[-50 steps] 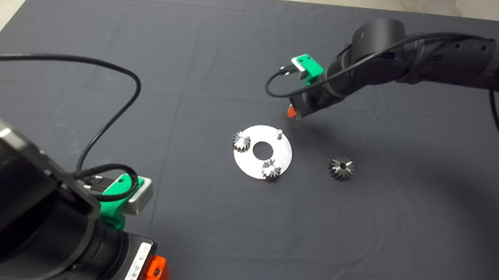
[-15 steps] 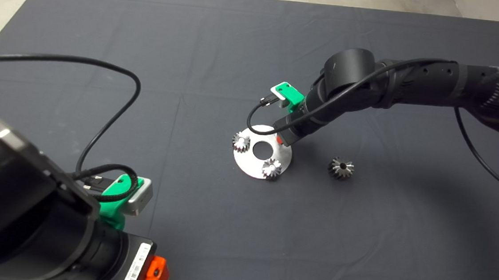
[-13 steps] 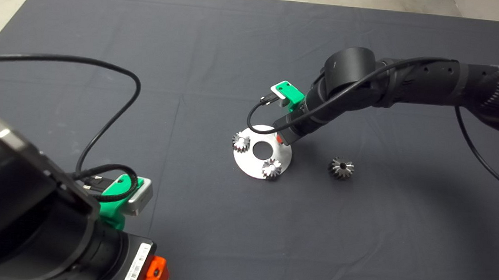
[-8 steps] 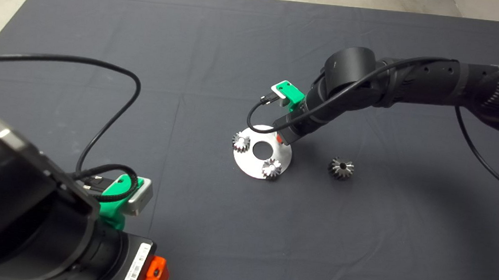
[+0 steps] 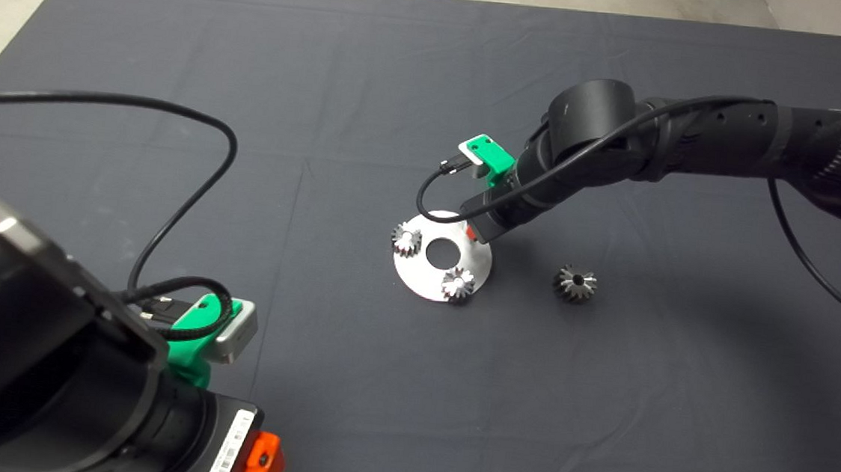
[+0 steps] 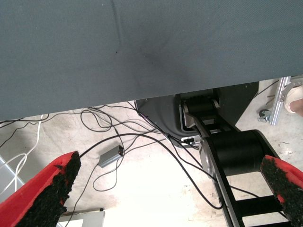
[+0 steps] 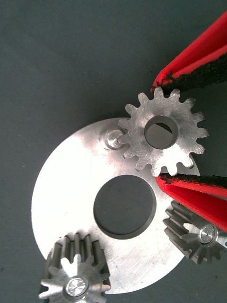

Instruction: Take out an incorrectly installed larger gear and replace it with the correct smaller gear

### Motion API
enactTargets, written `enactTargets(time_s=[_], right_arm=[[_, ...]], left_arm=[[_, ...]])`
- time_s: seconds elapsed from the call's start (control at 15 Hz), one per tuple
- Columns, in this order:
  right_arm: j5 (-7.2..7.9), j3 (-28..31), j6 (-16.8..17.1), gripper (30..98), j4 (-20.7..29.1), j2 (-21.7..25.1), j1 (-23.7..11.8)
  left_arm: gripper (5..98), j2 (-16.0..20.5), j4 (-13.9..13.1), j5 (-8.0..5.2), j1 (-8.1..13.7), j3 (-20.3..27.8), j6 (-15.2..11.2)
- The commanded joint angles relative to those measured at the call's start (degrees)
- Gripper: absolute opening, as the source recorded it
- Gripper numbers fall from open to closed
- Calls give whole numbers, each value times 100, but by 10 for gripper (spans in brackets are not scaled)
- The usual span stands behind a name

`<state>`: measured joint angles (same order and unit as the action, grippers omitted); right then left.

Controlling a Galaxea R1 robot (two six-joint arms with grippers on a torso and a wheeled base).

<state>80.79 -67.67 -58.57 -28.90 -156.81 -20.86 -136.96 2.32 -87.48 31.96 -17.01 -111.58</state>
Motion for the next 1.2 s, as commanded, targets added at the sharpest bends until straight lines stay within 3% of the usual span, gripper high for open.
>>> enactTargets(time_s=[0.0, 0.33, 0.67, 1.13], right_arm=[[-35, 80, -49, 410, -195, -4, -270], [-72, 115, -164, 409, -243, -53, -261], [-63, 115, -243, 408, -1240, -74, -85], [-72, 287, -234, 408, -1566, 21, -6]], left_arm=[[982, 6, -135, -560, 91, 111, -30], [982, 6, -135, -560, 91, 103, -13], [982, 6, -135, -533, 83, 103, -4], [982, 42, -126, -428, 65, 103, -4]])
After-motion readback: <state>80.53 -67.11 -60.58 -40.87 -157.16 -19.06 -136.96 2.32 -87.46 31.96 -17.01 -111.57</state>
